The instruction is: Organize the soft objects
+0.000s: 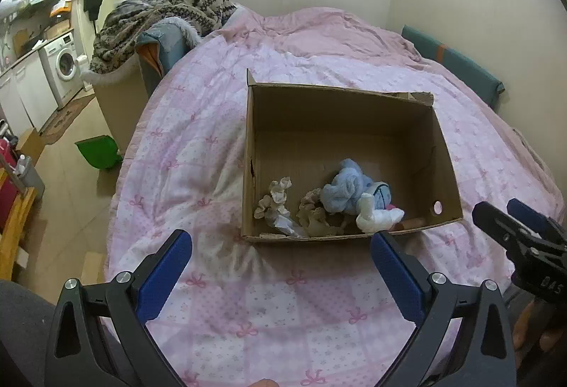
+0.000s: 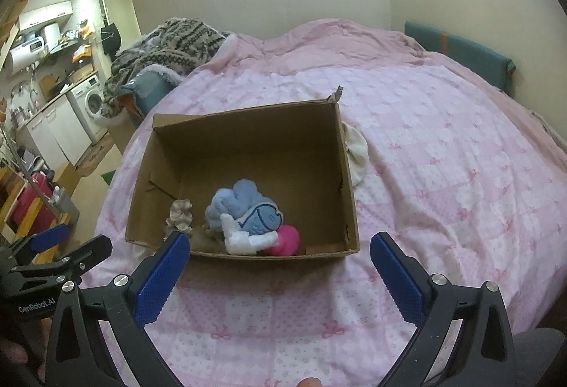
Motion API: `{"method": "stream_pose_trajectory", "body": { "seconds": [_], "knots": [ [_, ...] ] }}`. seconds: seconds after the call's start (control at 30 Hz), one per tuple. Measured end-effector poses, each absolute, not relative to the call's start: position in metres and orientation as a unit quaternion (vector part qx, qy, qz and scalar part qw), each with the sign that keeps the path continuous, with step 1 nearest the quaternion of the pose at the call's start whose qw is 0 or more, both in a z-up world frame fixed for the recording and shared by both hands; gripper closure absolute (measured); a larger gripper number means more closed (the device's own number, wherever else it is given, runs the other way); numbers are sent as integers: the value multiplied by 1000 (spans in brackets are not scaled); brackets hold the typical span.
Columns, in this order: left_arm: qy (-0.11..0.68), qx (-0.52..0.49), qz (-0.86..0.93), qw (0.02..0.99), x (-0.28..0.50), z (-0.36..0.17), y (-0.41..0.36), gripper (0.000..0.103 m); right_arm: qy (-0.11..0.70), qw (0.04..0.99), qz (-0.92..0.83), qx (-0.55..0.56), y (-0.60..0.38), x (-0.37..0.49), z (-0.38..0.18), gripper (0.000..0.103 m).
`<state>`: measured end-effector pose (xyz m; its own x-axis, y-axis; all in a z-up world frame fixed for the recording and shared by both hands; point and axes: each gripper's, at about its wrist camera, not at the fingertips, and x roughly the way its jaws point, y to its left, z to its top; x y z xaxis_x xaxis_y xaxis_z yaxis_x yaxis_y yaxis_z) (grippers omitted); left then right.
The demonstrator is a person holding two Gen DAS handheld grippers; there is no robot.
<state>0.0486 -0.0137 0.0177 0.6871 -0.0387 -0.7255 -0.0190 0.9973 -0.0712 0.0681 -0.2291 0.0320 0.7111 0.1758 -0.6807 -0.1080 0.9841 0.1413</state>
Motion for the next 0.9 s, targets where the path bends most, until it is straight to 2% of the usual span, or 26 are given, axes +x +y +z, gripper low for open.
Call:
{"method": "stream_pose_trajectory", "body": {
  "seconds": [0.9],
  "knots": [
    [387,-44,-8,921,46,21,-15,2,376,923,75,42,-228,69,31,0]
  ]
}}
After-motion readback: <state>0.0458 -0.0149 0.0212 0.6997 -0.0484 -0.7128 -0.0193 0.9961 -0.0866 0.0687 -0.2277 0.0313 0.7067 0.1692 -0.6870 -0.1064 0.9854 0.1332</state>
